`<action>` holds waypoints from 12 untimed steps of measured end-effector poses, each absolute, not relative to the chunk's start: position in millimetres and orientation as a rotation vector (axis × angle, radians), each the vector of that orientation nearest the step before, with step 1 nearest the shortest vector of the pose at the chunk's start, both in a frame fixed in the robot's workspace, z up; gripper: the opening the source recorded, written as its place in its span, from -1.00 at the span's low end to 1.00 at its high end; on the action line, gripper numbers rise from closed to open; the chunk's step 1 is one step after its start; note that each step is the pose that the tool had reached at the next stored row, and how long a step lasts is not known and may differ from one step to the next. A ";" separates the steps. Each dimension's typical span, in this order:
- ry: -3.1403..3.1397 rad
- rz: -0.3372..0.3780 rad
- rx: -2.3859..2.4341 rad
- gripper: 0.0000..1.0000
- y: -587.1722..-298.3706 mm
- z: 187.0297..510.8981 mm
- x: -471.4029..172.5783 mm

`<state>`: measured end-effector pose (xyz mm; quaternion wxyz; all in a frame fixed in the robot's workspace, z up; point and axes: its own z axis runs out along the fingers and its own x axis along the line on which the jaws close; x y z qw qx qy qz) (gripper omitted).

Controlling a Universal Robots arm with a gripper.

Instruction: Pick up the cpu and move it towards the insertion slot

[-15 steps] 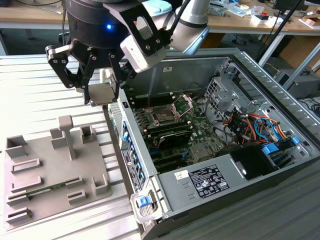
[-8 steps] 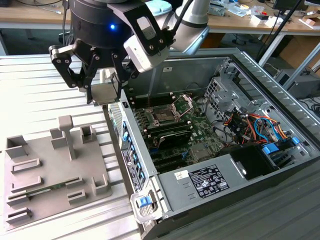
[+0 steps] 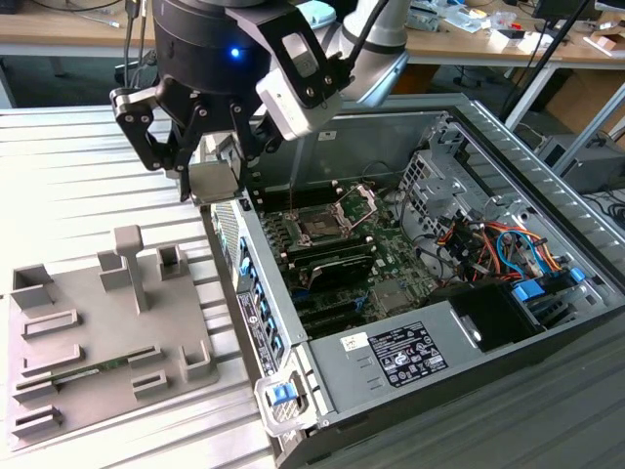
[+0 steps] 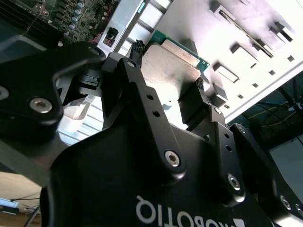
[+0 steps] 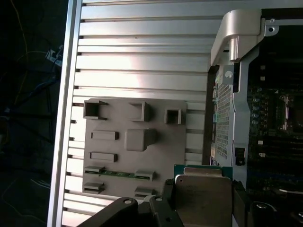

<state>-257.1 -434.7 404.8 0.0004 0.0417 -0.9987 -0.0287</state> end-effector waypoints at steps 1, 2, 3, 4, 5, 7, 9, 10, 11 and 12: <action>-3.137 -0.090 0.131 0.09 -434.7 404.8 -256.3; -3.137 -0.090 0.131 0.09 -434.7 404.8 -255.5; -3.137 -0.090 0.131 0.09 -434.7 404.8 -254.3; -3.137 -0.090 0.131 0.09 -434.7 404.8 -252.8; -3.137 -0.090 0.131 0.09 -434.7 404.8 -252.0; -3.137 -0.090 0.131 0.09 -434.7 404.8 -250.3; -3.137 -0.090 0.131 0.09 -434.7 404.8 -249.5; -3.137 -0.090 0.131 0.09 -434.7 404.8 -249.2; -3.137 -0.090 0.131 0.09 -434.7 404.8 -248.8; -3.137 -0.090 0.131 0.09 -434.7 404.8 -248.3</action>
